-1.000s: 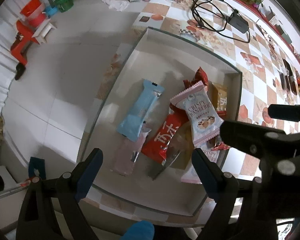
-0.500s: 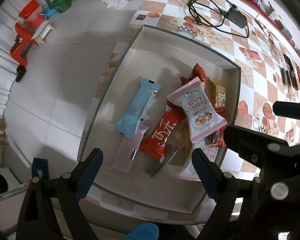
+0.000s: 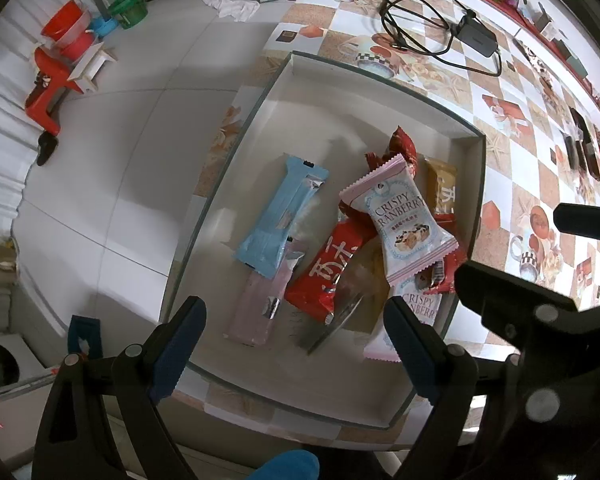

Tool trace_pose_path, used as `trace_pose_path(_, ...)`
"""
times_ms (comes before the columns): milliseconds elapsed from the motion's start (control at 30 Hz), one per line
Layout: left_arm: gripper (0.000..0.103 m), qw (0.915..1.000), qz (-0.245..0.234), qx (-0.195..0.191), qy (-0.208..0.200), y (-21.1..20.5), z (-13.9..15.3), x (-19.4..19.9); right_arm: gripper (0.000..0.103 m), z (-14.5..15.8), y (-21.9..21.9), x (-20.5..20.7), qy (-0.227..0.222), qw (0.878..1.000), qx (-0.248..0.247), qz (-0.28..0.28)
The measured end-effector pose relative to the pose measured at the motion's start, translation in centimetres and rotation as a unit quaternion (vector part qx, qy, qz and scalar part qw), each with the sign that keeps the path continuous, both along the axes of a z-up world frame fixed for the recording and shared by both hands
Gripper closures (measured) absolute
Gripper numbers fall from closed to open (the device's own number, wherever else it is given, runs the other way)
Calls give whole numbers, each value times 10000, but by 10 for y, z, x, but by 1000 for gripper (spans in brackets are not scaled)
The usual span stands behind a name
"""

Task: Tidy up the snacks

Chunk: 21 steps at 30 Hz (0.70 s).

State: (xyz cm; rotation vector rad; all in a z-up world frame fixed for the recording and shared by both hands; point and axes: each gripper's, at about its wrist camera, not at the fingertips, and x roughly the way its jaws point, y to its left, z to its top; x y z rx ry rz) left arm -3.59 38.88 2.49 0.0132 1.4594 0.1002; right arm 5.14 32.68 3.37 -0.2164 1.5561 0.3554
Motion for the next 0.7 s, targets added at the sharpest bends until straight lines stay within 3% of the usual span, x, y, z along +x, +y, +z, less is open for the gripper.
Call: trace_pose_path(700,11,9999,10,-51,-156,2,4,-1,0,0,3,-5,5,10000,-13,9)
